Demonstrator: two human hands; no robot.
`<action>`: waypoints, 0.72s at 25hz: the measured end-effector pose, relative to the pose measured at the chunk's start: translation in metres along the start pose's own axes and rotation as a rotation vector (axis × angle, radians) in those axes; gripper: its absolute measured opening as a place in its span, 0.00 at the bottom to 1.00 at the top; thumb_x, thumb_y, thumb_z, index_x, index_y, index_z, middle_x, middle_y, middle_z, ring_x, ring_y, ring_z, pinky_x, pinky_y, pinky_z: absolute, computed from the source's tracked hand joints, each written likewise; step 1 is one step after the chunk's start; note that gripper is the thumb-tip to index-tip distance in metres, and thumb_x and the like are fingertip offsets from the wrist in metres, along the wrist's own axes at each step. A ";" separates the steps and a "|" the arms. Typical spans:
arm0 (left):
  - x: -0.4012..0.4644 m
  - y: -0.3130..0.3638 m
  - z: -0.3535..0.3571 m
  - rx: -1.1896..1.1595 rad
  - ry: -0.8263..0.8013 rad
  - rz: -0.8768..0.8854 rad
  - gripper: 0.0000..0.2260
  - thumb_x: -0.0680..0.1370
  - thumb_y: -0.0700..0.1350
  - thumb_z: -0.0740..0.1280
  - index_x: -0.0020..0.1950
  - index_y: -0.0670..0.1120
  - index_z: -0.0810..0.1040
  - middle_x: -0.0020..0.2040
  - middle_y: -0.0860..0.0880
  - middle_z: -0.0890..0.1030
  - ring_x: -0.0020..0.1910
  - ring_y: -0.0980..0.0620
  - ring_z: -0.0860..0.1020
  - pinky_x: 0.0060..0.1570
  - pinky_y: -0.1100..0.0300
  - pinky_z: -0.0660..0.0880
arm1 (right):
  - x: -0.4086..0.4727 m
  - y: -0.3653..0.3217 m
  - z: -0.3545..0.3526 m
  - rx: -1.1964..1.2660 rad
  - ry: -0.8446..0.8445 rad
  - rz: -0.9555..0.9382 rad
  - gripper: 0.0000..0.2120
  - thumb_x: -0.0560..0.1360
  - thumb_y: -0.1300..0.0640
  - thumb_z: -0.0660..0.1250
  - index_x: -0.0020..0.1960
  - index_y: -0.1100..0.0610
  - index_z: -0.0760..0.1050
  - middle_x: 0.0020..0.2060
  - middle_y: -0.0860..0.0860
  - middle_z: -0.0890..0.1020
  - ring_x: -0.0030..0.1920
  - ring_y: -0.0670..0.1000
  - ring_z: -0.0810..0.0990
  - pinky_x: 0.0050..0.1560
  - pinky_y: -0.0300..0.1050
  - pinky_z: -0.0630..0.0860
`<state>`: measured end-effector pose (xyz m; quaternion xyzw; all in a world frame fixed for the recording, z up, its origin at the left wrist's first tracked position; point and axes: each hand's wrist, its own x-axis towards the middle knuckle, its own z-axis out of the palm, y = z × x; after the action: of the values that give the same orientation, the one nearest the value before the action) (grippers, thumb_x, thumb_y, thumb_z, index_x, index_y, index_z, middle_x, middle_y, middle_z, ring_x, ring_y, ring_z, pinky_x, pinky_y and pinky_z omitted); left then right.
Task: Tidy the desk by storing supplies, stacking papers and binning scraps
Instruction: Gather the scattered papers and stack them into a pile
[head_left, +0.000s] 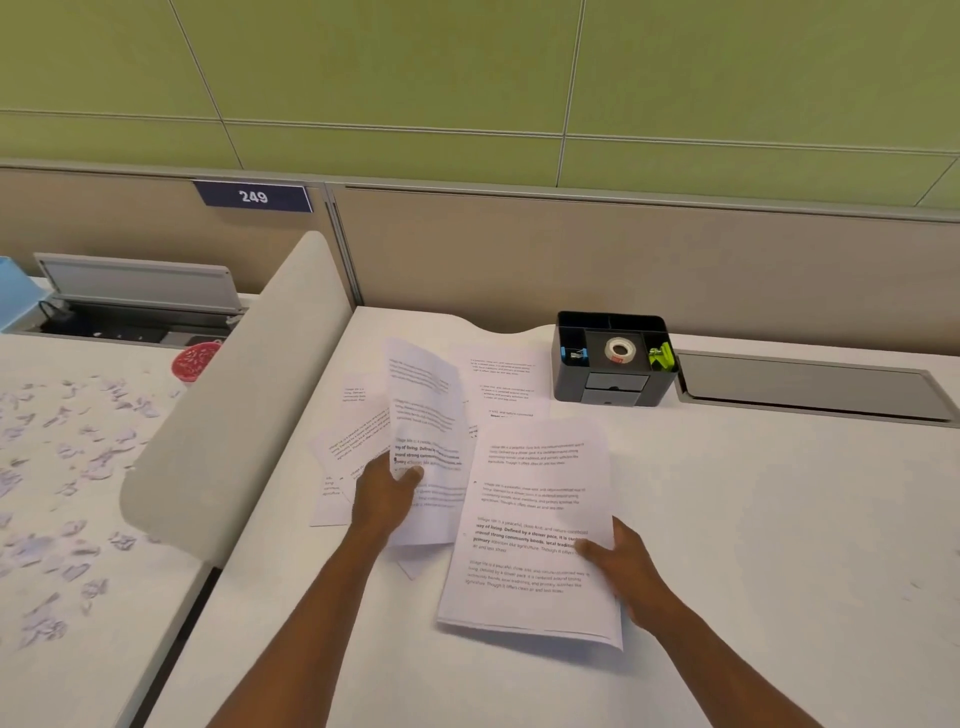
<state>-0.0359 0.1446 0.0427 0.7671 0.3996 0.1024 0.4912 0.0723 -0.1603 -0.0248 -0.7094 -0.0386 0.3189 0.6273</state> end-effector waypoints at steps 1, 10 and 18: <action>0.000 0.005 -0.008 -0.049 -0.014 0.030 0.16 0.80 0.43 0.69 0.67 0.43 0.77 0.63 0.45 0.82 0.60 0.43 0.80 0.62 0.44 0.76 | 0.000 0.000 -0.004 0.026 0.016 -0.008 0.16 0.75 0.66 0.70 0.61 0.55 0.77 0.53 0.52 0.86 0.52 0.55 0.85 0.52 0.52 0.82; -0.024 0.020 -0.046 -0.537 -0.559 0.008 0.20 0.75 0.45 0.74 0.66 0.44 0.79 0.62 0.42 0.82 0.60 0.40 0.82 0.62 0.42 0.77 | 0.004 -0.018 0.000 0.132 0.053 -0.023 0.15 0.75 0.67 0.70 0.58 0.54 0.78 0.51 0.53 0.86 0.49 0.56 0.86 0.43 0.46 0.82; -0.037 -0.008 -0.015 -0.194 -0.353 -0.083 0.16 0.76 0.48 0.74 0.63 0.49 0.78 0.56 0.50 0.85 0.54 0.48 0.84 0.62 0.43 0.77 | -0.006 -0.045 0.028 0.202 -0.125 0.004 0.18 0.75 0.62 0.71 0.64 0.56 0.76 0.56 0.57 0.84 0.54 0.62 0.84 0.52 0.58 0.82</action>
<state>-0.0725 0.1304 0.0526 0.7051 0.3268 -0.0157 0.6291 0.0689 -0.1291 0.0187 -0.6214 -0.0441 0.3661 0.6913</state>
